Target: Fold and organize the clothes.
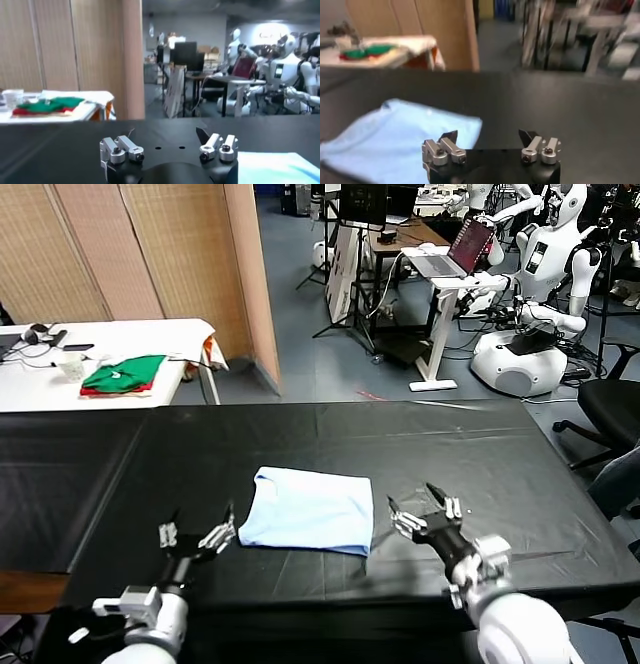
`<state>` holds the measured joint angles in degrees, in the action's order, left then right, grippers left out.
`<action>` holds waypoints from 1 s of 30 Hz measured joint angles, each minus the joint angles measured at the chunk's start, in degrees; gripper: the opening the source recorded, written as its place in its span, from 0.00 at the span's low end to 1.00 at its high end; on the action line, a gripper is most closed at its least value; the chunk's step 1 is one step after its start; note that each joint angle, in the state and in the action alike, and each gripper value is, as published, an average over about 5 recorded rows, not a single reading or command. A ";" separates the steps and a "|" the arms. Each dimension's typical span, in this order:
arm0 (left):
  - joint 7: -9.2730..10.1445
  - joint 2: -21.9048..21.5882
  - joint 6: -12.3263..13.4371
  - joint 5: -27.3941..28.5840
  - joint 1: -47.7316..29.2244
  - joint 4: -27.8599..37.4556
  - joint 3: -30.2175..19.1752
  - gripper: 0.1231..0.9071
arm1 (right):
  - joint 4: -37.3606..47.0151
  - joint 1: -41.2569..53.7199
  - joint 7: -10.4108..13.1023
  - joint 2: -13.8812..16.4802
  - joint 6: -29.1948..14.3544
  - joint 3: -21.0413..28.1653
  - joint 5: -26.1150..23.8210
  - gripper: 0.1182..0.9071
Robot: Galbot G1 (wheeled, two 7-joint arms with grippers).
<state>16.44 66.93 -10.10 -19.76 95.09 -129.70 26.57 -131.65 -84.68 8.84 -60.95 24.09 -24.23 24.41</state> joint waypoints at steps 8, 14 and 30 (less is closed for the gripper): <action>0.82 -3.95 -0.97 -2.83 6.79 -3.19 2.55 1.00 | -3.98 -12.91 3.73 -3.22 -14.49 -2.98 -8.24 1.00; 1.46 -5.42 -1.07 -4.31 9.88 -3.59 2.37 1.00 | -5.28 -20.92 6.71 -5.03 -20.50 -5.60 -12.43 1.00; 3.02 -6.37 -4.28 -6.11 14.58 -5.84 2.03 1.00 | -8.46 -36.17 13.64 -8.12 -19.61 -5.37 -13.03 1.00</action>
<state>19.46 60.56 -14.38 -25.87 109.67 -135.54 28.60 -140.11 -120.85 22.48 -69.07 4.48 -29.60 11.39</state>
